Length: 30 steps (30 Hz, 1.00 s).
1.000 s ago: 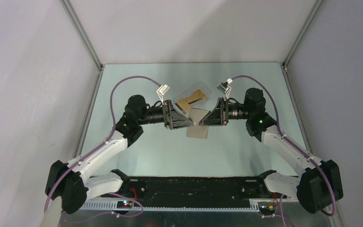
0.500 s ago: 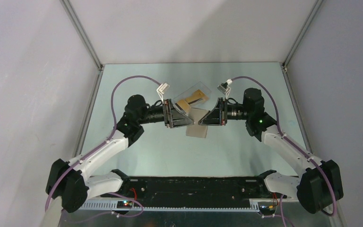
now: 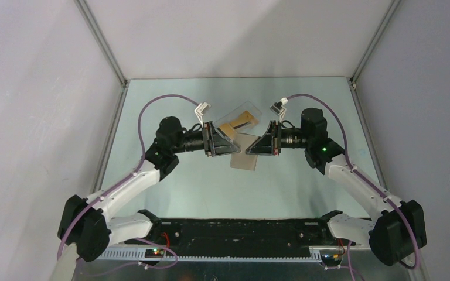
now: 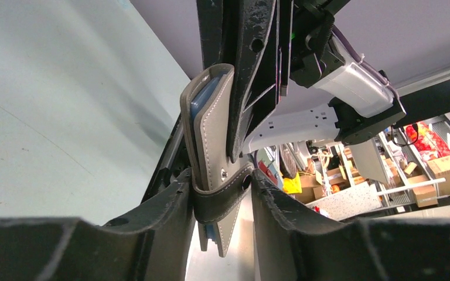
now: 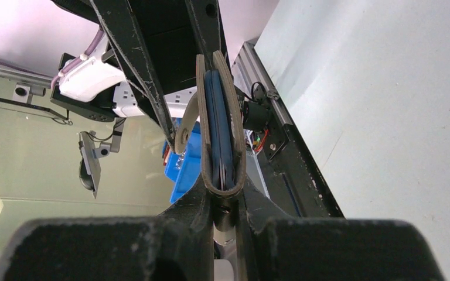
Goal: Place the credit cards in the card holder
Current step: Close the card holder at the center of the board.
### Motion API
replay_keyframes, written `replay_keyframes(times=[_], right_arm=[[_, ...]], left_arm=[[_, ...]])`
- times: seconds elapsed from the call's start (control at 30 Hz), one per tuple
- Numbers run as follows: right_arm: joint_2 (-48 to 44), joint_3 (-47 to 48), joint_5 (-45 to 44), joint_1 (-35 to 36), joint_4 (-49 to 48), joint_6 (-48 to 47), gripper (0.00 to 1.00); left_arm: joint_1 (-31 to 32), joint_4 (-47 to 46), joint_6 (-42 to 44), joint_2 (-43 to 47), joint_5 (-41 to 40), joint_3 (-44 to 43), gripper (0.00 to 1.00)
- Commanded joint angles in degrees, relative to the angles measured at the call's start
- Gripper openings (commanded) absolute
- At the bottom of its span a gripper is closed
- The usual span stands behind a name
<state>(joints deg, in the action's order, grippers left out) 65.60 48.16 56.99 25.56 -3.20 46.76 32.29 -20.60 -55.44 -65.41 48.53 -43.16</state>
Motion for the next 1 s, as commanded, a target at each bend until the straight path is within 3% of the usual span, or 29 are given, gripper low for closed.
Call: replay_keyframes(times=[0.0,0.2,0.5,0.67,0.97], right_arm=[[0.1,1.6,-4.1,0.5,1.6,-1.4,0.00],[0.3,1.6,-4.3,0.8,2.1,-1.9,0.00],[0.6,1.5,-4.7,1.4,1.2,-1.2,0.00],[0.9,1.6,-5.0,1.9,0.6,-0.7,0.00],[1.5,1.6,-6.5,2.7,-0.8,1.4,0.00]], left_arm=[[0.7,-6.4,-2.1,1.0,2.4,-1.5,0.41],[0.7,-8.9,-3.9,0.0,2.5,-0.8,0.30],[0.7,-10.3,-4.7,-1.0,3.1,-0.1,0.30],[1.5,-10.3,-4.6,-2.2,3.7,-0.3,0.25],[2.4,-10.4,-4.2,-3.3,4.7,-0.4,0.32]])
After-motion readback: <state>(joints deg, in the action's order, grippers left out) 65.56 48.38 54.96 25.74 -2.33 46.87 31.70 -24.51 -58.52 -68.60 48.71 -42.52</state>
